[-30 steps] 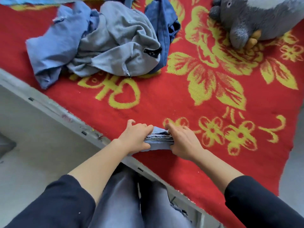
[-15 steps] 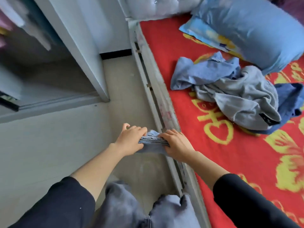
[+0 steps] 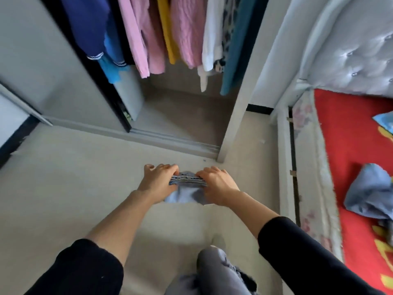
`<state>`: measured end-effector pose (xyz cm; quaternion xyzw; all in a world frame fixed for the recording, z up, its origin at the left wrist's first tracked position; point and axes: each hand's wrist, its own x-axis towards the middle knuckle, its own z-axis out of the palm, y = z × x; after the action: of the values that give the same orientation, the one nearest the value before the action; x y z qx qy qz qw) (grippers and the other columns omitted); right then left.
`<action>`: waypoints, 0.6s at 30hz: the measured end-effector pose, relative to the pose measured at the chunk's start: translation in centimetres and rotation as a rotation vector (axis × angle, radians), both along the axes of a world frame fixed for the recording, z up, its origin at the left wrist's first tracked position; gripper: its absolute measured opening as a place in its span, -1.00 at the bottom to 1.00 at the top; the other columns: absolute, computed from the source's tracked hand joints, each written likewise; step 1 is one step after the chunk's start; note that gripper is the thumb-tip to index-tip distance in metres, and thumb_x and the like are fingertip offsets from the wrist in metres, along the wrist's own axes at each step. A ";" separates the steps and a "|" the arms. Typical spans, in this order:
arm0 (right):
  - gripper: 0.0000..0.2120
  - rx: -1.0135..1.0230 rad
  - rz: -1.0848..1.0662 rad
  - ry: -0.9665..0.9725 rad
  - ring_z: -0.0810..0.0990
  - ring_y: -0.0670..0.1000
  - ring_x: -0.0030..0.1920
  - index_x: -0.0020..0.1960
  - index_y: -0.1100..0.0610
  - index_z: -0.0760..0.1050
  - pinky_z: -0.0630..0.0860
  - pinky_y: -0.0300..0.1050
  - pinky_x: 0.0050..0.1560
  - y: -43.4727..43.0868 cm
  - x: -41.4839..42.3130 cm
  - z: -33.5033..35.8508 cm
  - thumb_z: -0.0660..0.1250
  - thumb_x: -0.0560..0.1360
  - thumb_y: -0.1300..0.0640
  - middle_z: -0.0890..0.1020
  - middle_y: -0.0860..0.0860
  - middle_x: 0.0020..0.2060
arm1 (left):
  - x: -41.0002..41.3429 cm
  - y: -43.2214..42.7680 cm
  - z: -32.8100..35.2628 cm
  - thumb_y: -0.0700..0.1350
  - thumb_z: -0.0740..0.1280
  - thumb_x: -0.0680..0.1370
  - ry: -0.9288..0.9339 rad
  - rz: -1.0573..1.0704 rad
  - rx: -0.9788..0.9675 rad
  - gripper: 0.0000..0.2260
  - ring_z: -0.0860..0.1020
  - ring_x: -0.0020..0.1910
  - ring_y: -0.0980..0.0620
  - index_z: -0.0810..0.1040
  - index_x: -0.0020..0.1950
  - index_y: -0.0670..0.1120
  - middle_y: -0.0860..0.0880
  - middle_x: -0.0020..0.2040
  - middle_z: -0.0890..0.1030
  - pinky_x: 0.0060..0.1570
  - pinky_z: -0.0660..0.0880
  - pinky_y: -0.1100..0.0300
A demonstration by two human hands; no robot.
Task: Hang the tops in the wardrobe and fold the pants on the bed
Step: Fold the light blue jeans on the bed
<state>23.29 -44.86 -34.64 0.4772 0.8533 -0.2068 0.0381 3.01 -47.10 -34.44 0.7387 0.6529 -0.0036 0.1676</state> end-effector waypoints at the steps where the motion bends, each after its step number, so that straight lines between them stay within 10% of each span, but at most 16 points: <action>1: -0.55 0.004 0.011 -0.001 0.44 0.02 0.18 0.20 -0.03 0.45 0.33 -0.14 0.03 1.7 -1.3 0.1 0.44 0.33 0.04 0.53 -0.06 0.10 | -1.3 1.4 0.1 -0.02 0.31 0.48 0.005 0.008 0.002 -0.81 0.48 0.14 0.07 0.42 0.07 0.08 0.11 0.03 0.57 0.15 0.17 0.04; 18: -0.60 -0.034 0.057 -0.144 0.33 0.00 0.24 0.21 -0.03 0.48 0.17 -0.06 0.08 28.7 -21.8 -2.8 0.31 0.39 0.20 0.55 -0.10 0.14 | -20.0 25.9 -3.1 -0.08 0.27 0.47 0.075 0.100 -0.131 -0.81 0.52 0.08 -0.04 0.41 0.07 0.00 0.02 0.01 0.61 0.06 0.23 0.04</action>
<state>1.46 -16.13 -37.40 0.4658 0.8578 -0.1854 0.1134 -17.02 -21.20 -37.58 0.6921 0.6930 -0.0655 0.1910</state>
